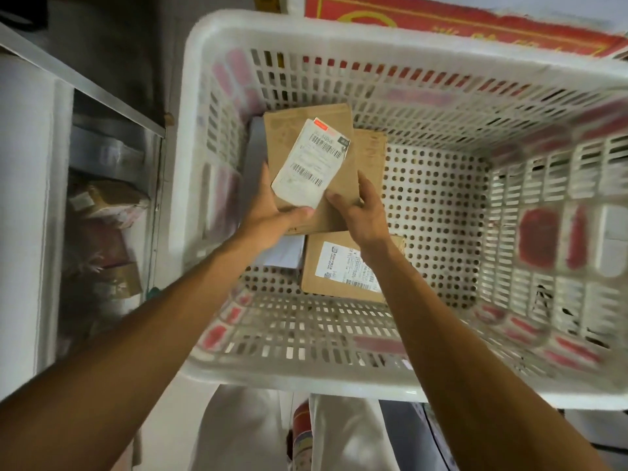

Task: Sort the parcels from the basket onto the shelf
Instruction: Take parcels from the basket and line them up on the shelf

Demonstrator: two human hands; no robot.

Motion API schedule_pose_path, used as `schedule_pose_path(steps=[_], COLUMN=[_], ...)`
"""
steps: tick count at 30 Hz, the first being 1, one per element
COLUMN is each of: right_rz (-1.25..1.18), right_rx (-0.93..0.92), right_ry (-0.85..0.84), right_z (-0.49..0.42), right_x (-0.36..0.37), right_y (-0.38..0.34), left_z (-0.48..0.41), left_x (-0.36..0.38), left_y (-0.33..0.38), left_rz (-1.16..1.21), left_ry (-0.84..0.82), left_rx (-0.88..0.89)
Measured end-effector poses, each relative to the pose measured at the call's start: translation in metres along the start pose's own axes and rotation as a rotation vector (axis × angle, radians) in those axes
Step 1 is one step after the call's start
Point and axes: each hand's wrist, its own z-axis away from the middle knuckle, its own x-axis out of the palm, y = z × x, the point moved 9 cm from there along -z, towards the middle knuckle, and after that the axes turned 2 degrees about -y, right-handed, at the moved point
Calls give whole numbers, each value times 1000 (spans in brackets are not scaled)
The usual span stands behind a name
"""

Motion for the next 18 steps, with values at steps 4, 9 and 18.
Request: schedule_pose_path(steps=[4,9,18], right_rz=[-145,-201,-160], right_rx=[3,-15,-351], right_ry=[1,79,67], right_z=[13,63,151], right_x=[-1,-21,-42], right_y=[-4,-17,-141], left_z=[11,42,115], left_x=[-1,7,-20], left_y=[11,44,184], left_rz=[-104,-128,-147], left_ry=[11,-69,-24], left_rx=[22,71,344])
